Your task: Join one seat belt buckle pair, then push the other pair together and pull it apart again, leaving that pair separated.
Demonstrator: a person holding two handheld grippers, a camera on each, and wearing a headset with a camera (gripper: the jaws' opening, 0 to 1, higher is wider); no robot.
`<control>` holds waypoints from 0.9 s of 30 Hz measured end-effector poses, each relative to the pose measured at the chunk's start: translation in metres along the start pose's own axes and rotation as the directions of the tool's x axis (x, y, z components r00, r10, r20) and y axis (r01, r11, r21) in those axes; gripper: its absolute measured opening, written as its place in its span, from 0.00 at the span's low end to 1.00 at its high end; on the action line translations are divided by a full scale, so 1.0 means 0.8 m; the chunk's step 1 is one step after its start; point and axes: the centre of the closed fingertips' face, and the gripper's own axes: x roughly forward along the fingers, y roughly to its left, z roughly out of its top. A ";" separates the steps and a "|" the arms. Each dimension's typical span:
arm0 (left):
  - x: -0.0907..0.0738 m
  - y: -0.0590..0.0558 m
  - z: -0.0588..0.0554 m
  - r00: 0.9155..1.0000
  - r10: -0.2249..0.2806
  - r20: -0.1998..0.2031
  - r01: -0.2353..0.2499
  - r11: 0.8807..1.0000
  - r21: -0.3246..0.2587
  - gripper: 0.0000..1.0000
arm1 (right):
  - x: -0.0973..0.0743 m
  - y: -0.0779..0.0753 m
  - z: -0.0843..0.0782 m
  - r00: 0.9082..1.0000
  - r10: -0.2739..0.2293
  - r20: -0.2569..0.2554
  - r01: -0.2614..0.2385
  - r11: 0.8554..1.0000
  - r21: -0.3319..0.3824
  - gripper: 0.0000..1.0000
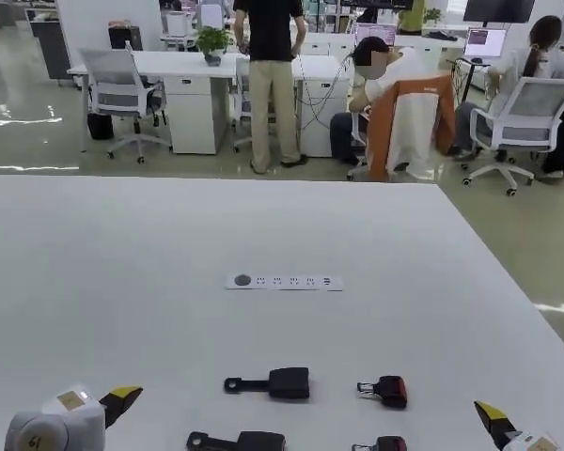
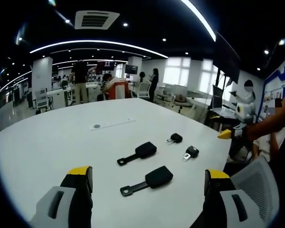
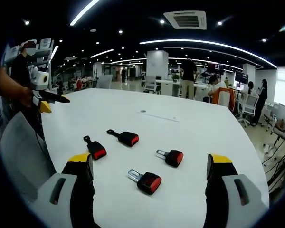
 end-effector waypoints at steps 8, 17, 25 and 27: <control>0.002 -0.003 -0.002 1.000 -0.004 -0.010 0.004 1.000 0.001 1.00 | 0.001 -0.001 -0.004 1.000 0.003 -0.003 -0.003 1.000 -0.003 0.99; 0.002 -0.004 -0.002 1.000 -0.003 -0.016 0.003 1.000 0.003 1.00 | 0.002 -0.002 -0.008 1.000 0.002 -0.005 -0.002 1.000 0.000 0.99; 0.004 -0.007 0.000 1.000 0.002 -0.008 -0.002 1.000 -0.011 1.00 | 0.002 0.000 -0.010 1.000 0.004 -0.010 -0.004 1.000 0.007 0.99; 0.004 -0.007 0.000 1.000 0.001 -0.007 -0.001 1.000 -0.013 1.00 | 0.003 0.000 -0.011 1.000 0.005 -0.010 -0.005 1.000 0.007 0.99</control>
